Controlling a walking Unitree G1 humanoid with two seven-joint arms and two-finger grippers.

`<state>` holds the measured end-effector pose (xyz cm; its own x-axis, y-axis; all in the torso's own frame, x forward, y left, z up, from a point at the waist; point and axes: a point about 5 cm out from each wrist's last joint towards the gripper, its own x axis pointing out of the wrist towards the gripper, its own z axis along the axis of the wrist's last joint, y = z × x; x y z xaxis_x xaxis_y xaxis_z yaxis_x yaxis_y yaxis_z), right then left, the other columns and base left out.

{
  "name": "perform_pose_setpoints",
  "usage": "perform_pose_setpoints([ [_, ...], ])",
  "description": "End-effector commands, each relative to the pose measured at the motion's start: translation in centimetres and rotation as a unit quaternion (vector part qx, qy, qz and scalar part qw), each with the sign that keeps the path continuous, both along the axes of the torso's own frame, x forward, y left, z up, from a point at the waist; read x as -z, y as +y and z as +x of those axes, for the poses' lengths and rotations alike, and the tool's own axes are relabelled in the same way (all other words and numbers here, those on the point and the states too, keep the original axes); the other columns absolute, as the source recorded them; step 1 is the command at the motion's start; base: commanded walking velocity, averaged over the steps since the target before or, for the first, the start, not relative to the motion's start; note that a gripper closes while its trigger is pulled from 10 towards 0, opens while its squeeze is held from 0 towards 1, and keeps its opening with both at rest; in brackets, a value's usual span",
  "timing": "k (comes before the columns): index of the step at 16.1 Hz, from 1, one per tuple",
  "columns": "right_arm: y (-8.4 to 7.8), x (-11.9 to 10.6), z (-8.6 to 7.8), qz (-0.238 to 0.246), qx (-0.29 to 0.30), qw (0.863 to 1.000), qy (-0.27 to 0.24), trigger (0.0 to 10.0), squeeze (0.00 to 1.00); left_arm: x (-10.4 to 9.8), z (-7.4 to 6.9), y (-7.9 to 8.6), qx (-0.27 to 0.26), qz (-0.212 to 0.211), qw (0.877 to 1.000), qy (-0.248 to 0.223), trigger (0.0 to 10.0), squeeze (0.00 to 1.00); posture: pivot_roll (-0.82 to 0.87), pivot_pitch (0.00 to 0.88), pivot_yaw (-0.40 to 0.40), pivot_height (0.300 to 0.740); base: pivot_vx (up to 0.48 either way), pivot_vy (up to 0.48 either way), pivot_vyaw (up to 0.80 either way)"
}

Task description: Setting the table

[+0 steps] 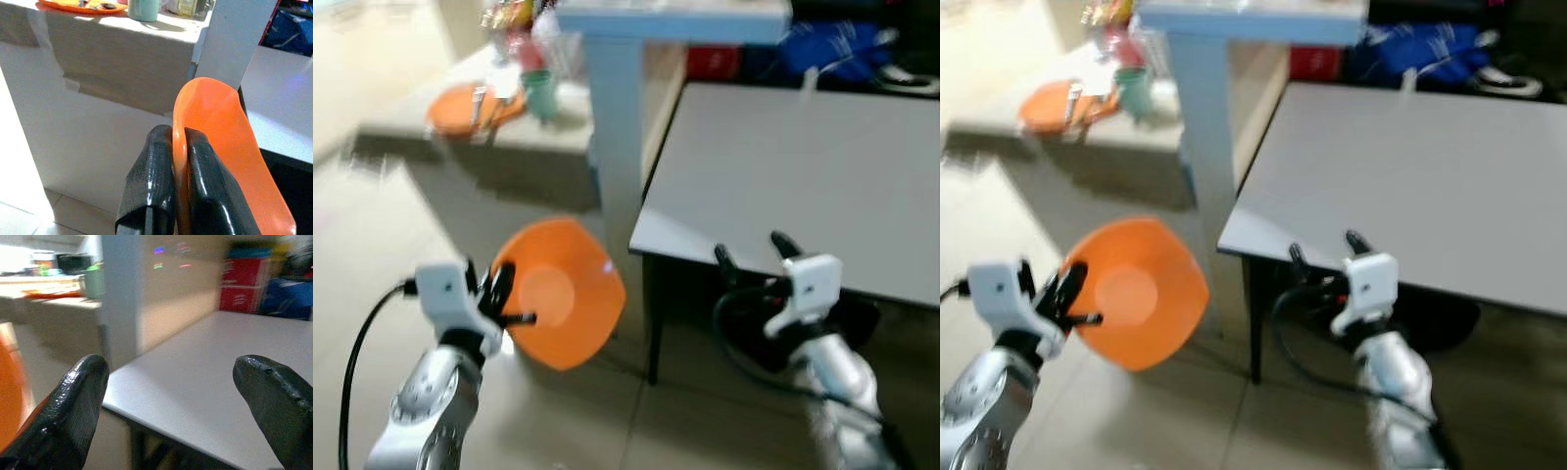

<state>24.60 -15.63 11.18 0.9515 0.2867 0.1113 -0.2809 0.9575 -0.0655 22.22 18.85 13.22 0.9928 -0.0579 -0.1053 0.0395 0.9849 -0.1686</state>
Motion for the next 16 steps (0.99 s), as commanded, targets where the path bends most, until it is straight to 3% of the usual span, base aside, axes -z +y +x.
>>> perform_pose_setpoints([
  [1,0.0,-0.5,0.0,-0.008,-0.001,1.0,-0.007,10.0,0.0,-1.2,0.5,-0.6,0.015,0.003,0.999,-0.03,0.0,0.0,-0.16,0.015,0.11,0.74,0.0,-0.428,0.63],
  [5,0.0,-0.7,-0.1,-0.006,0.013,1.0,-0.016,10.0,0.0,-2.0,1.6,-0.8,0.038,0.011,0.998,-0.043,0.0,0.0,-0.17,0.013,0.125,0.74,0.127,-0.414,0.46],
  [7,0.0,-0.6,0.1,0.0,0.023,1.0,-0.006,10.0,0.0,-2.1,2.1,-0.6,0.04,0.011,0.998,-0.044,0.0,0.0,-0.18,0.015,0.126,0.74,0.274,-0.39,-0.49],
  [16,-0.2,-0.6,-0.2,-0.004,0.029,1.0,-0.008,10.0,0.0,-2.7,2.3,-1.4,0.065,-0.006,0.996,-0.067,0.0,0.0,-0.18,0.003,0.126,0.661,0.293,-0.377,-0.44],
])
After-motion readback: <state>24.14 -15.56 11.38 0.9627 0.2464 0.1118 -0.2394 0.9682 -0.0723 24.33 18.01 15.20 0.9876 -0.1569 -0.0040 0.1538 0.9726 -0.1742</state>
